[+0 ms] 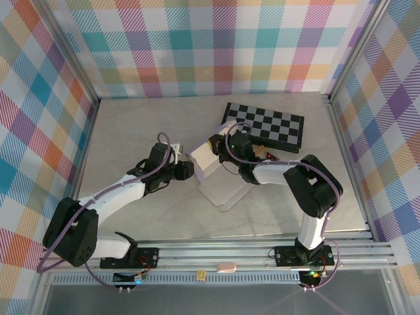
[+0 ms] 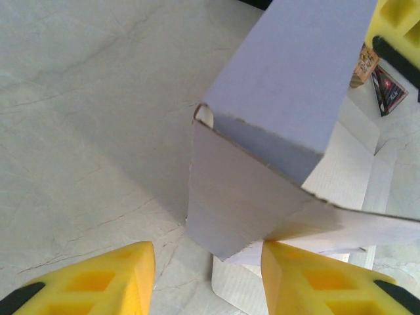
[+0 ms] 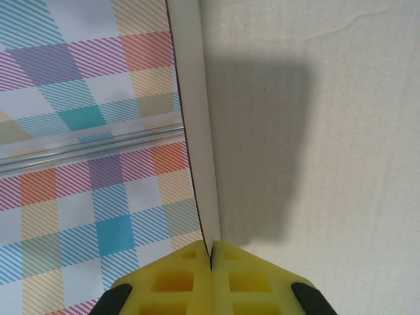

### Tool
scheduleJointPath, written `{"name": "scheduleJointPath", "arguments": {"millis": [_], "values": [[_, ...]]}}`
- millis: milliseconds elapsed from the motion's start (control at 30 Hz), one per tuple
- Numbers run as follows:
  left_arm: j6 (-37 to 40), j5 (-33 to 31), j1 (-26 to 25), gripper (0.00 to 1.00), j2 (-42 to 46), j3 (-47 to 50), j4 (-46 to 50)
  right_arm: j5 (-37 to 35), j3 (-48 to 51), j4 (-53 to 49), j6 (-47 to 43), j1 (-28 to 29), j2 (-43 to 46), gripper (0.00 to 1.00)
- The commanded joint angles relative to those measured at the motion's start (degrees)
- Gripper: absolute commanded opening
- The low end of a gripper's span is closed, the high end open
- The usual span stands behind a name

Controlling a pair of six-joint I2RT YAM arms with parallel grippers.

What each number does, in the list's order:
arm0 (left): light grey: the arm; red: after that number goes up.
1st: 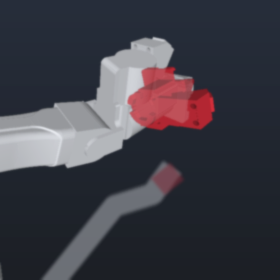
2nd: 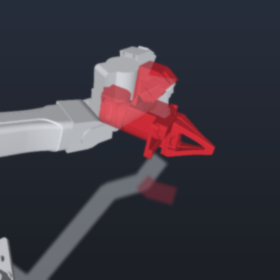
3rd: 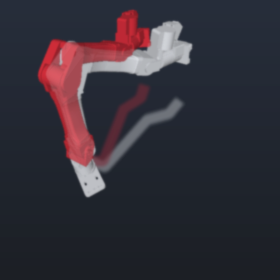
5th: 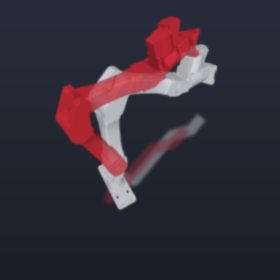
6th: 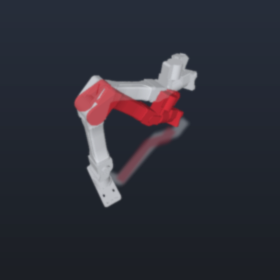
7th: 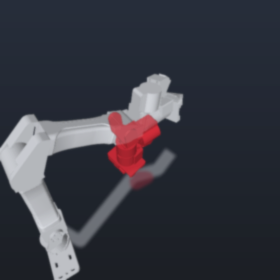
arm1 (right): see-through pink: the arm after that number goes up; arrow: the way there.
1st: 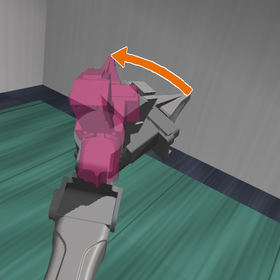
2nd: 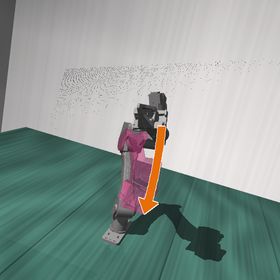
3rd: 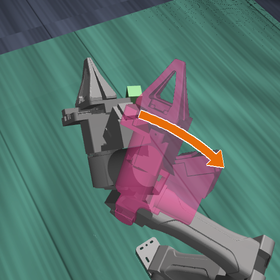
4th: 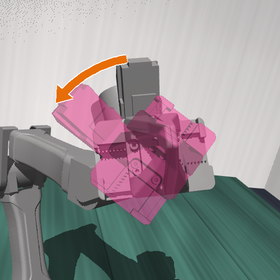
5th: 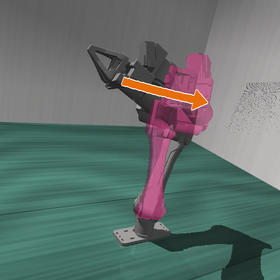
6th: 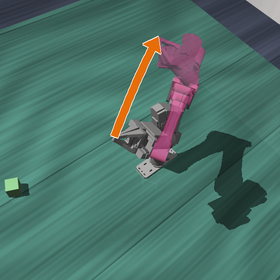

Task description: Fold the paper box

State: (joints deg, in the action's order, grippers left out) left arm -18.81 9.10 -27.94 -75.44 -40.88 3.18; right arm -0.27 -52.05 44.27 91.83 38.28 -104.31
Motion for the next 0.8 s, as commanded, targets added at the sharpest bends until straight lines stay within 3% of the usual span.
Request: {"name": "scheduleJointPath", "arguments": {"millis": [0,367,767], "values": [[-0.54,-1.81,-0.53,0.46,2.1,1.46,1.22,2.88,3.11,8.75,-2.02,0.48,-0.55,0.0],[-0.4,-2.36,-3.0,0.46,2.41,2.21,1.95,6.86,12.28,20.04,-2.29,-0.62,-1.33,0.0],[-2.21,-6.14,-6.73,0.45,3.95,4.26,1.33,7.13,15.22,18.56,-1.88,-1.63,-1.66,0.0]]}}
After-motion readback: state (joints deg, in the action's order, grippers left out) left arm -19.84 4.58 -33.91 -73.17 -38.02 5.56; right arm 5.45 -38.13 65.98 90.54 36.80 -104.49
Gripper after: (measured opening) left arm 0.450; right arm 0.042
